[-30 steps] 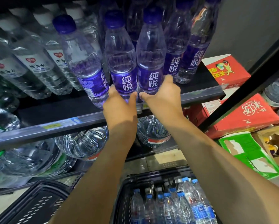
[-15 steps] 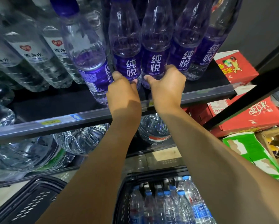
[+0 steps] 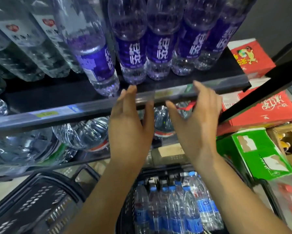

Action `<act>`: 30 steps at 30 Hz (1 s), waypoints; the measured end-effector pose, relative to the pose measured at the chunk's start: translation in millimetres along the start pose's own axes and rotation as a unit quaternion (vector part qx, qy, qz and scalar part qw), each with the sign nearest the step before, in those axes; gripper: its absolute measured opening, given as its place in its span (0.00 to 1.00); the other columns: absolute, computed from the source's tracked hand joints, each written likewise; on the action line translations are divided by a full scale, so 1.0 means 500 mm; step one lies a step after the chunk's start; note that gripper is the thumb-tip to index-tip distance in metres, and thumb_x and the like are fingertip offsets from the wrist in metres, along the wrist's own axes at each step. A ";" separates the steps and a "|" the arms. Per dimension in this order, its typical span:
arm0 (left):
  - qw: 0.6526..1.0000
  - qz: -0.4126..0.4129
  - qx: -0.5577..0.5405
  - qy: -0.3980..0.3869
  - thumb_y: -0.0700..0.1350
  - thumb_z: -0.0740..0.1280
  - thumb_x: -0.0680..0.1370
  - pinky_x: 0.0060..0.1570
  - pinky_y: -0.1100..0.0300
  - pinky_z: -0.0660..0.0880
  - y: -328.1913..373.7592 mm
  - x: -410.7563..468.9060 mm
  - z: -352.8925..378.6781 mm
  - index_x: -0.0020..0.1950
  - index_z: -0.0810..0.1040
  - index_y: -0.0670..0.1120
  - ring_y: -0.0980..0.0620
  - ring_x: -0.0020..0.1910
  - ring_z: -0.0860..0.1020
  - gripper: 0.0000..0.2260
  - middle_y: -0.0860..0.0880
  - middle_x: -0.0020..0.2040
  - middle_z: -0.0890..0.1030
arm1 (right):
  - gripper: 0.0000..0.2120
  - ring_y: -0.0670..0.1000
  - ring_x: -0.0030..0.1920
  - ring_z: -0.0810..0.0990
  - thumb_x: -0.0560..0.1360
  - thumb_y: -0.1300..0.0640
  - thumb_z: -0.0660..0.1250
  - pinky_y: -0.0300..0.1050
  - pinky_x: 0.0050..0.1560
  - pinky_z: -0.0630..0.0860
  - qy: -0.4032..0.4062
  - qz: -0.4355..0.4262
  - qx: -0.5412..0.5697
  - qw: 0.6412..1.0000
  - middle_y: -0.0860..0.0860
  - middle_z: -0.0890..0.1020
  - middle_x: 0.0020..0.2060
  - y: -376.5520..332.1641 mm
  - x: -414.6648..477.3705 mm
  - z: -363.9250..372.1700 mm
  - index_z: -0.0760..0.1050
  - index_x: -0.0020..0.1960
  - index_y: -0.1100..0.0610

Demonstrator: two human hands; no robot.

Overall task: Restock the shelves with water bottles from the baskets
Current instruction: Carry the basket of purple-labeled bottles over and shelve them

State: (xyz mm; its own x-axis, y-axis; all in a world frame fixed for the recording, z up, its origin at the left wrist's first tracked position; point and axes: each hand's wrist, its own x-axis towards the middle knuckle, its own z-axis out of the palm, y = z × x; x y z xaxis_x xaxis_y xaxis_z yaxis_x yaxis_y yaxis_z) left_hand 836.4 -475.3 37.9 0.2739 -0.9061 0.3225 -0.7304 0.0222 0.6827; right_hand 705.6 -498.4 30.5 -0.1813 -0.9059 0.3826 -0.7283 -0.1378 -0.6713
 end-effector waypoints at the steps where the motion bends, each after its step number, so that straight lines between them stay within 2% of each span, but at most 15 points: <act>1: 1.000 0.009 0.006 -0.009 0.51 0.62 0.80 0.55 0.47 0.77 0.001 -0.043 -0.006 0.68 0.71 0.39 0.37 0.57 0.78 0.21 0.39 0.60 0.79 | 0.30 0.57 0.59 0.69 0.71 0.52 0.74 0.35 0.60 0.59 -0.017 0.000 -0.019 1.000 0.58 0.75 0.57 0.024 -0.040 -0.018 0.69 0.67 0.65; 4: 0.996 -0.003 0.035 -0.087 0.52 0.61 0.80 0.63 0.44 0.72 -0.024 -0.183 -0.007 0.68 0.71 0.39 0.41 0.66 0.73 0.22 0.42 0.64 0.76 | 0.30 0.57 0.59 0.68 0.72 0.52 0.74 0.42 0.62 0.63 -0.105 0.060 -0.051 0.991 0.59 0.75 0.57 0.101 -0.172 -0.067 0.68 0.67 0.65; 6: 0.986 -0.027 0.066 -0.149 0.54 0.60 0.79 0.63 0.42 0.72 -0.053 -0.279 -0.003 0.67 0.72 0.38 0.40 0.66 0.73 0.24 0.41 0.64 0.76 | 0.31 0.57 0.60 0.68 0.71 0.50 0.73 0.48 0.62 0.65 -0.161 0.108 -0.077 0.978 0.60 0.75 0.57 0.158 -0.266 -0.096 0.68 0.67 0.66; 9: 0.968 -0.061 0.097 -0.223 0.54 0.62 0.78 0.64 0.43 0.71 -0.093 -0.412 0.009 0.66 0.72 0.37 0.38 0.64 0.73 0.25 0.39 0.63 0.77 | 0.32 0.60 0.59 0.70 0.72 0.42 0.67 0.49 0.61 0.64 -0.227 0.182 -0.113 0.950 0.63 0.75 0.58 0.231 -0.393 -0.134 0.70 0.65 0.66; 11: 0.952 -0.091 0.121 -0.266 0.57 0.62 0.76 0.63 0.45 0.72 -0.117 -0.486 0.017 0.67 0.72 0.37 0.38 0.63 0.74 0.28 0.38 0.62 0.77 | 0.34 0.63 0.55 0.73 0.71 0.40 0.65 0.52 0.58 0.67 -0.265 0.215 -0.135 0.930 0.64 0.76 0.54 0.276 -0.473 -0.156 0.72 0.62 0.67; 13: 0.929 -0.129 0.145 -0.315 0.63 0.61 0.74 0.61 0.44 0.74 -0.133 -0.546 0.028 0.68 0.70 0.38 0.38 0.62 0.74 0.34 0.38 0.63 0.76 | 0.37 0.65 0.54 0.74 0.69 0.39 0.68 0.55 0.57 0.71 -0.315 0.242 -0.173 0.901 0.64 0.77 0.53 0.315 -0.540 -0.177 0.72 0.63 0.69; 15: 0.901 -0.172 0.174 -0.359 0.68 0.58 0.72 0.61 0.44 0.74 -0.146 -0.596 0.043 0.72 0.66 0.39 0.37 0.64 0.73 0.39 0.38 0.65 0.74 | 0.38 0.65 0.57 0.73 0.69 0.37 0.68 0.58 0.59 0.72 -0.361 0.280 -0.198 0.867 0.63 0.77 0.54 0.350 -0.588 -0.194 0.70 0.66 0.66; 17: 0.870 -0.211 0.195 -0.402 0.72 0.56 0.70 0.65 0.43 0.70 -0.153 -0.630 0.067 0.75 0.62 0.41 0.37 0.68 0.69 0.44 0.38 0.69 0.71 | 0.39 0.65 0.57 0.74 0.70 0.33 0.63 0.57 0.59 0.72 -0.385 0.301 -0.211 0.847 0.62 0.78 0.54 0.385 -0.625 -0.205 0.71 0.65 0.64; 19: 0.838 -0.243 0.199 -0.446 0.74 0.59 0.69 0.69 0.45 0.65 -0.165 -0.655 0.101 0.77 0.57 0.43 0.39 0.72 0.64 0.47 0.40 0.73 0.66 | 0.40 0.64 0.56 0.75 0.69 0.28 0.59 0.56 0.58 0.72 -0.412 0.312 -0.217 0.828 0.60 0.79 0.52 0.424 -0.651 -0.205 0.73 0.61 0.62; 22: 0.801 -0.297 0.174 -0.490 0.77 0.58 0.66 0.71 0.46 0.63 -0.185 -0.680 0.165 0.78 0.51 0.44 0.41 0.75 0.58 0.52 0.42 0.76 0.60 | 0.38 0.64 0.62 0.71 0.69 0.38 0.70 0.55 0.63 0.69 -0.450 0.338 -0.229 0.794 0.62 0.76 0.60 0.477 -0.656 -0.184 0.68 0.68 0.63; 24: 0.794 -0.331 0.145 -0.489 0.73 0.63 0.68 0.71 0.46 0.63 -0.199 -0.693 0.218 0.78 0.49 0.43 0.42 0.76 0.56 0.51 0.42 0.78 0.56 | 0.41 0.63 0.67 0.67 0.70 0.42 0.72 0.55 0.67 0.67 -0.452 0.346 -0.215 0.794 0.62 0.71 0.66 0.506 -0.642 -0.155 0.60 0.74 0.62; 26: 0.790 -0.364 0.116 -0.480 0.71 0.65 0.67 0.69 0.46 0.66 -0.208 -0.699 0.272 0.78 0.50 0.44 0.41 0.75 0.60 0.51 0.41 0.77 0.58 | 0.43 0.61 0.71 0.63 0.71 0.42 0.72 0.53 0.70 0.62 -0.452 0.325 -0.198 0.807 0.61 0.67 0.70 0.533 -0.625 -0.116 0.57 0.75 0.62; 28: 0.787 -0.403 0.070 -0.462 0.76 0.64 0.62 0.63 0.44 0.72 -0.217 -0.702 0.327 0.76 0.55 0.47 0.41 0.69 0.69 0.52 0.42 0.73 0.66 | 0.43 0.61 0.70 0.63 0.71 0.43 0.72 0.52 0.69 0.61 -0.458 0.293 -0.187 0.818 0.61 0.68 0.70 0.553 -0.617 -0.069 0.57 0.76 0.61; 30: 0.787 -0.433 0.014 -0.439 0.81 0.60 0.55 0.58 0.43 0.75 -0.231 -0.711 0.376 0.74 0.57 0.50 0.41 0.64 0.74 0.55 0.44 0.69 0.71 | 0.43 0.61 0.67 0.68 0.70 0.44 0.74 0.52 0.67 0.63 -0.451 0.269 -0.173 0.833 0.60 0.73 0.66 0.571 -0.617 -0.020 0.58 0.76 0.58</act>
State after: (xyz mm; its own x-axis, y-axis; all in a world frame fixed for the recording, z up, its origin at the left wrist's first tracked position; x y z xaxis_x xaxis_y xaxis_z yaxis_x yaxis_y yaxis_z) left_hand 705.5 -235.4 -278.9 0.1473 -0.5186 -0.8423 -0.5243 -0.7630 0.3781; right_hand 547.0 -254.3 -272.5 -0.0858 -0.7535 -0.6518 -0.8774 0.3671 -0.3089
